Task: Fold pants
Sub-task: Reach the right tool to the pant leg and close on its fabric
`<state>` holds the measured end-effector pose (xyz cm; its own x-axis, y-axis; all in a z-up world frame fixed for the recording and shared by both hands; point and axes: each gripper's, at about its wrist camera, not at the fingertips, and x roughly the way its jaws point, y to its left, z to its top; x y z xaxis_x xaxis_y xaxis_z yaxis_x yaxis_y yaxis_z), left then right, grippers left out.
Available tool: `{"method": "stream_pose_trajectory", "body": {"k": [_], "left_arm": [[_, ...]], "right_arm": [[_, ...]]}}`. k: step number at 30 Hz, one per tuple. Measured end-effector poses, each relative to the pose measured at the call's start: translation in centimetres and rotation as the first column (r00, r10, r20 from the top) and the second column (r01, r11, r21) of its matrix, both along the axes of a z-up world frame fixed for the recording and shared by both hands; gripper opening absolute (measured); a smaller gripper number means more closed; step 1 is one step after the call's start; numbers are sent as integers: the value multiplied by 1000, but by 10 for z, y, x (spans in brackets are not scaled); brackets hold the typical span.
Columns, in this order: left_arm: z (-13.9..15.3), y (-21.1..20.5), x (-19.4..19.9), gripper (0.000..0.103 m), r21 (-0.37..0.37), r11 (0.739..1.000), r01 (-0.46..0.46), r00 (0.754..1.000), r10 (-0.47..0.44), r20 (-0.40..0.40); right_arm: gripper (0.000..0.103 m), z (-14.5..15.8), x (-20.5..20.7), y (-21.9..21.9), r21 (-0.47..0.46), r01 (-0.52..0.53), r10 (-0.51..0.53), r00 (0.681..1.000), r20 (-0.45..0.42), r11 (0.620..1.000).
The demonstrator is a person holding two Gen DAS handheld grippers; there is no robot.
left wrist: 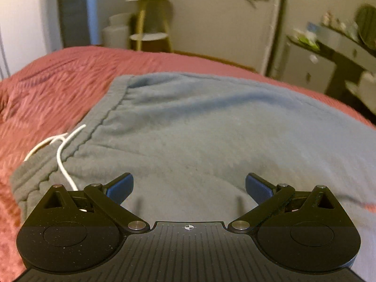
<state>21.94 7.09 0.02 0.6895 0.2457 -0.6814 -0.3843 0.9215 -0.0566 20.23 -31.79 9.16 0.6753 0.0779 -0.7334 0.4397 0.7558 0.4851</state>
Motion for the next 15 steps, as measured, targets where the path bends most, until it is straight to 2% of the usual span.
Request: {"method": "stream_pose_trajectory", "body": {"k": [3, 6, 7, 10, 12, 15], "left_arm": [[-4, 16, -3, 103, 55, 996, -68, 996, 64, 59], [-4, 24, 0, 103, 102, 987, -125, 987, 114, 112], [-5, 27, 0, 103, 117, 984, -137, 984, 121, 130], [-11, 34, 2, 103, 145, 973, -179, 972, 152, 182], [-16, 41, 8, 103, 138, 971, -197, 971, 174, 167], [-31, 54, 20, 103, 88, 977, -192, 979, 185, 80]], "right_arm": [[86, -10, 71, -9, 38, 47, -46, 998, -37, 998], [85, -14, 129, -16, 6, 115, -115, 992, -56, 993], [83, -15, 141, -19, 0, 131, -131, 989, -62, 991], [70, -24, 189, -24, -8, 173, -173, 981, -86, 985], [57, -30, 214, -24, -47, 186, -190, 976, -109, 981], [56, -37, 242, -30, -73, 220, -227, 967, -113, 973]]}}
